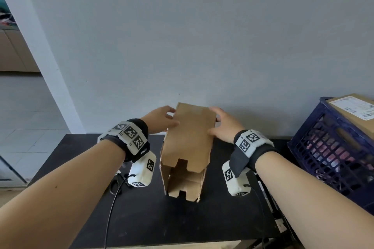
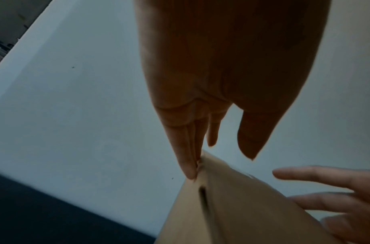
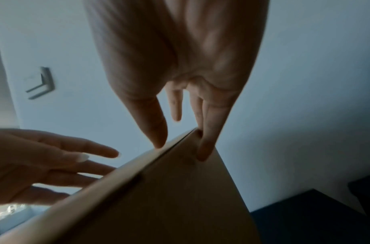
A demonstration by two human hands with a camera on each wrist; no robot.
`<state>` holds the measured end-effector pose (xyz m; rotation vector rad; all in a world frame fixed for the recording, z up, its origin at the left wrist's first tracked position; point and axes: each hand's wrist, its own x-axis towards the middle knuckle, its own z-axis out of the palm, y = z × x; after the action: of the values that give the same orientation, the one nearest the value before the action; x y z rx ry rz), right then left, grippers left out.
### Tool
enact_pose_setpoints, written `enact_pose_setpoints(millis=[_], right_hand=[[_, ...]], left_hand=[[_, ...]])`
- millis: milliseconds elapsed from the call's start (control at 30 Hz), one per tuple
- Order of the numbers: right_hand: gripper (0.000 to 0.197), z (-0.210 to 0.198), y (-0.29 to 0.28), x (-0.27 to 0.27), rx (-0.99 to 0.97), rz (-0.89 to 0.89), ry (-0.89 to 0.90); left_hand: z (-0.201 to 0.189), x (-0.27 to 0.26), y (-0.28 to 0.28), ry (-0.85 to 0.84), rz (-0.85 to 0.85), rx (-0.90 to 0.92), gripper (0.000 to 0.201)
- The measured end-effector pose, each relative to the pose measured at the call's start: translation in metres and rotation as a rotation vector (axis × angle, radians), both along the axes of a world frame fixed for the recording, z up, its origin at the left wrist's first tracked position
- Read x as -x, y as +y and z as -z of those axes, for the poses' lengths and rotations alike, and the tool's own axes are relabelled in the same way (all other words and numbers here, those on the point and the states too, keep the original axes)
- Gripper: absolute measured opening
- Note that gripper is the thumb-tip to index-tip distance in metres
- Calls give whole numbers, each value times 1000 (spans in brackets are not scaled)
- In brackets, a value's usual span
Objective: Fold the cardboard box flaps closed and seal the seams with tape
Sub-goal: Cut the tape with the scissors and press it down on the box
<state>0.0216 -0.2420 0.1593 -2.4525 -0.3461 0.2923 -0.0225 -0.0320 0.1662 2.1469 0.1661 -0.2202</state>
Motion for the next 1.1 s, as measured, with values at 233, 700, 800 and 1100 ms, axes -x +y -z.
enact_pose_setpoints(millis=[233,700,800,1100], right_hand=[[61,6,1,13,226,-64,-39],[53,4,50,48,491,-256,-149],[19,-4,43,46,464,-198,-249],[25,-24,29,38,500,1,-427]], left_hand=[[23,5,6,150,35,-61,55],[19,27,11,147,24,-60,44],[16,32,15,155,13,-57,48],[14,32,19,192,32,-129,54]])
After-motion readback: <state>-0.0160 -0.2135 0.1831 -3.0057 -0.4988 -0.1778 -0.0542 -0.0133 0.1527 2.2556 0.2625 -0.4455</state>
